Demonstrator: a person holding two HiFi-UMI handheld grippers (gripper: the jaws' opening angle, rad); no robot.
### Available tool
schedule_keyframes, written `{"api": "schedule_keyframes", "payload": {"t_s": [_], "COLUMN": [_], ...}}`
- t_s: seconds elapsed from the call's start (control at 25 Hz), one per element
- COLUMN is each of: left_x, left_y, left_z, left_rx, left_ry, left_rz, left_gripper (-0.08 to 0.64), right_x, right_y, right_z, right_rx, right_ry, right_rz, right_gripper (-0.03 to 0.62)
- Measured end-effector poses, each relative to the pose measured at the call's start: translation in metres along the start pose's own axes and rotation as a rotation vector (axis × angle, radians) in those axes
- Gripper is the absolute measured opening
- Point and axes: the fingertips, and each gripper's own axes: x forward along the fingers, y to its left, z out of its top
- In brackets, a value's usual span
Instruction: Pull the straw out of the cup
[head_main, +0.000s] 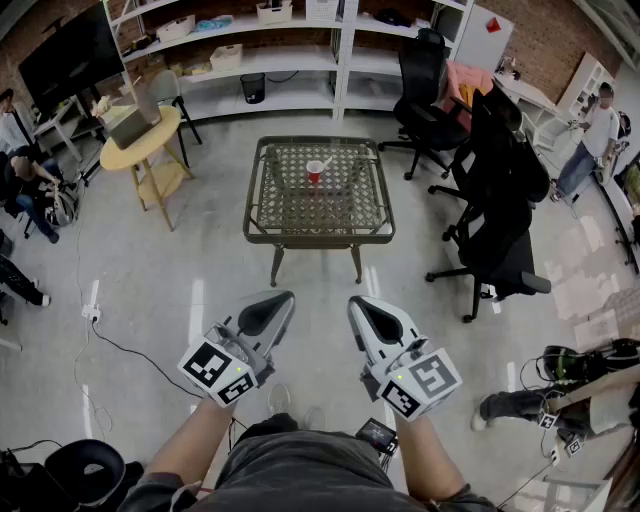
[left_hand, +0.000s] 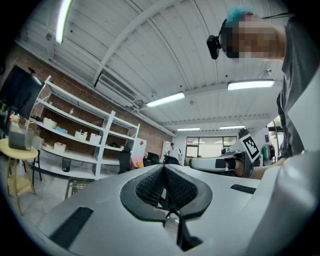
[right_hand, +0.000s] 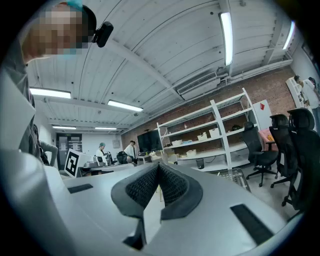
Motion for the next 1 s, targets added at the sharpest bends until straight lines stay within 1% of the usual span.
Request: {"api": "schedule_keyframes", "payload": {"t_s": [0.32,0.72,1.0], "left_x": [-0.002,-0.003,-0.002], "left_y": [-0.009,-0.024,-0.019], "left_z": [-0.003,-0.017,-0.018], "left_rx": [0.000,-0.010,-0.009], "left_ry": [0.005,0.021,0.021], "left_rz": [-0.001,0.022,0.040], "left_gripper": [0.009,0.008,0.008], "right_x": [-0.008,-0.024,-0.023], "right_y": [0.002,0.000,-0.008], "right_z": [-0.005,-0.015,-0.016], "right_rx": [0.010,0.035,0.045], "right_ry": [0.004,0.009,0.014], "right_rz": [0.004,0.024,0.018], "right_gripper": [0.012,0.012,0.012]}}
